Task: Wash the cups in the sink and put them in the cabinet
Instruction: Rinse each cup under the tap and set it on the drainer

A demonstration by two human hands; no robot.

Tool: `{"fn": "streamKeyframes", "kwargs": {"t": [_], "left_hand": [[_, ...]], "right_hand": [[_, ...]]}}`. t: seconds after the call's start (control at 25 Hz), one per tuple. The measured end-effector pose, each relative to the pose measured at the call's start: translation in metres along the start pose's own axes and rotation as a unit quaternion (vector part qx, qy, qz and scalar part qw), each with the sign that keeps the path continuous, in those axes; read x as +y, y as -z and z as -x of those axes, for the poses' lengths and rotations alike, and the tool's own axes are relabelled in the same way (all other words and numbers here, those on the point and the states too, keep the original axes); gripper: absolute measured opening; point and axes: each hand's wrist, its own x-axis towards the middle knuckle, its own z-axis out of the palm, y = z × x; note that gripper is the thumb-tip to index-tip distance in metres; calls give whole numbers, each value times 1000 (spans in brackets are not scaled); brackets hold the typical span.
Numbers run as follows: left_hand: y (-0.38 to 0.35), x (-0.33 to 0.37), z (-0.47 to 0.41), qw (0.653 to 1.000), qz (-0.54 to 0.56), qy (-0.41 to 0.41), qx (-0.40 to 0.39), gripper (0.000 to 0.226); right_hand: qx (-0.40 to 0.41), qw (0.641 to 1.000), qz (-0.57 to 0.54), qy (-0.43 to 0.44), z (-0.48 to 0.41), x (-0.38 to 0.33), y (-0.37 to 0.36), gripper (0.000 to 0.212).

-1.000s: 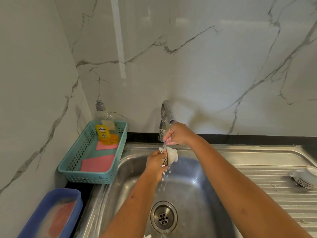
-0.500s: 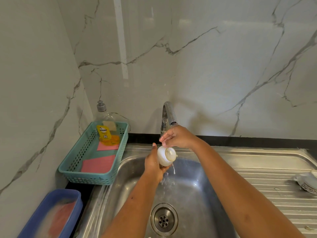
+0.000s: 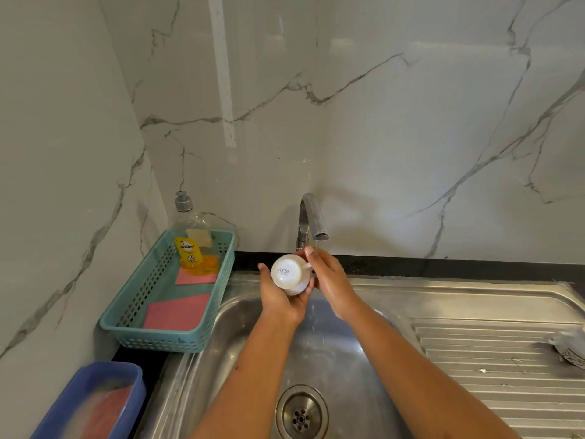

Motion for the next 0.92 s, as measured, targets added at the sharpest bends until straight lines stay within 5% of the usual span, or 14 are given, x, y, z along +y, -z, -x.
{"fn": "streamKeyframes", "kwargs": {"t": [0.16,0.4,0.48,0.64,0.84,0.92], "left_hand": [[-12,6,-2,1000,5,-9,29,55],[2,14,0,978,-197,66,2,52],[8,15,-2,963,-260,67,-6,46],[15,11,-4,980,-169,18,-98,31],[11,0,-16,955,-278,-89,47,30],[6,-9,-15,938,-315,-129,69,25]], "right_hand": [[102,962,208,147,-6,18,-6,25],[101,962,236,94,-12,6,-7,38],[75,974,209,39,-14,-2,-7,43],[-3,980,194,-53,-13,-10,-5,44],[-99,919,379,40,-3,-2,12,13],[-138,877,457,54,-3,2,20,25]]}}
